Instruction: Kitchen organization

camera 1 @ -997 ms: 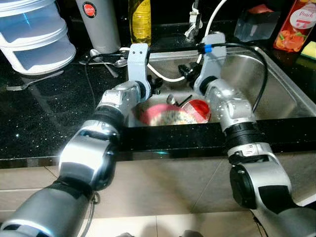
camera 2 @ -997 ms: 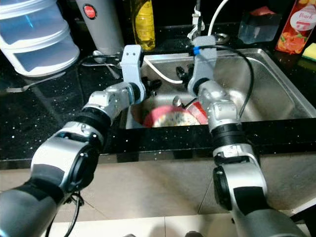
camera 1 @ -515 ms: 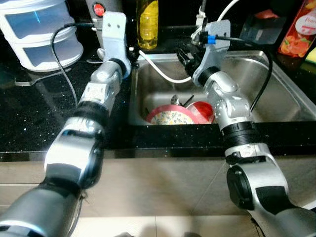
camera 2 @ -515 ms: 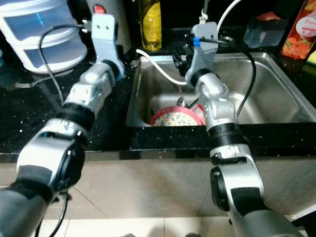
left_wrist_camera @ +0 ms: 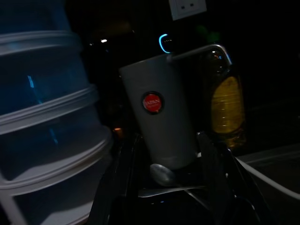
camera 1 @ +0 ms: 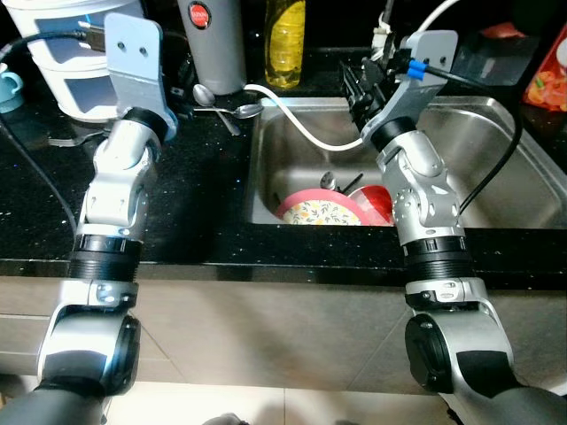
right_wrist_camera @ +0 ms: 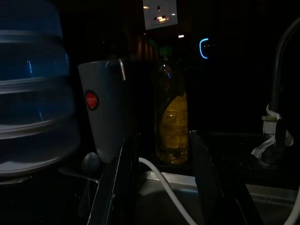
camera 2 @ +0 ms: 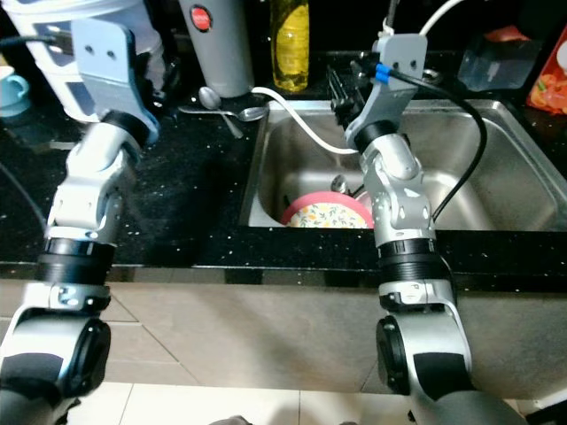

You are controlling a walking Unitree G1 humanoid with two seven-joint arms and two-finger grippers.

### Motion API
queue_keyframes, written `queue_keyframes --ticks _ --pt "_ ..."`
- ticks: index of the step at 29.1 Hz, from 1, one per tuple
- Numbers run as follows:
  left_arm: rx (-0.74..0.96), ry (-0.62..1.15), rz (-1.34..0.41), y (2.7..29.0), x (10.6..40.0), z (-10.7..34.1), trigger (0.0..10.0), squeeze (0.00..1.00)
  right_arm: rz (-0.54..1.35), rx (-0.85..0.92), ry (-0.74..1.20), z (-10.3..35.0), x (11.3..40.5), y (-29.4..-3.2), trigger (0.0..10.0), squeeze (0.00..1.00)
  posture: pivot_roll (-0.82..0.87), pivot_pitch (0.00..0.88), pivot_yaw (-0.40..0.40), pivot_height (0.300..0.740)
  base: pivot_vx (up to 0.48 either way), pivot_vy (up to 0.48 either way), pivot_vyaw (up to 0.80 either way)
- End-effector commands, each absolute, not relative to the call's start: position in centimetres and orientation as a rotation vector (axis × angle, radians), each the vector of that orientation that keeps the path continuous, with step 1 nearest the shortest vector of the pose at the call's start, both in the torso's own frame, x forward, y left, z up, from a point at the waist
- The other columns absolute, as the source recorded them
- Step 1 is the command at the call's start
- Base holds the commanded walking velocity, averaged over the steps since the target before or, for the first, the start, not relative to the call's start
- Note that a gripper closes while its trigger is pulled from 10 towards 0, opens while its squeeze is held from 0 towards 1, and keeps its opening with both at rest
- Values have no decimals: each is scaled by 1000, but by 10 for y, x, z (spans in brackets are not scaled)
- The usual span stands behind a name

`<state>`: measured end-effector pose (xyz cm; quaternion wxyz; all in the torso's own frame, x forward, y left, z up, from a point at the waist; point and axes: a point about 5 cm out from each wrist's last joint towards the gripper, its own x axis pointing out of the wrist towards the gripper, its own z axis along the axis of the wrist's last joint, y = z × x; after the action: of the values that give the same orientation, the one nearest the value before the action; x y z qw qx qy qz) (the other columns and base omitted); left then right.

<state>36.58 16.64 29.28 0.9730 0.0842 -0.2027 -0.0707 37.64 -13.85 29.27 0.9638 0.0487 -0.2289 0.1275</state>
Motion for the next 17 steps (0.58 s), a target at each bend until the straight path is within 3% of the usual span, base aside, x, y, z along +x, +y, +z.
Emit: queue_keyframes --ticks 1,5,17 --pt "190 -416 -128 170 362 293 10000 0 245 124 -481 293 374 -140 10000 0 63 0 76 740 0 0 0" --pt "57 -402 -93 182 355 292 10000 0 221 125 -494 292 373 -142 10000 0 72 0 94 740 0 0 0" --pt "90 -369 -63 183 336 279 10000 0 232 159 -460 283 376 -133 10000 0 144 0 80 740 0 0 0"
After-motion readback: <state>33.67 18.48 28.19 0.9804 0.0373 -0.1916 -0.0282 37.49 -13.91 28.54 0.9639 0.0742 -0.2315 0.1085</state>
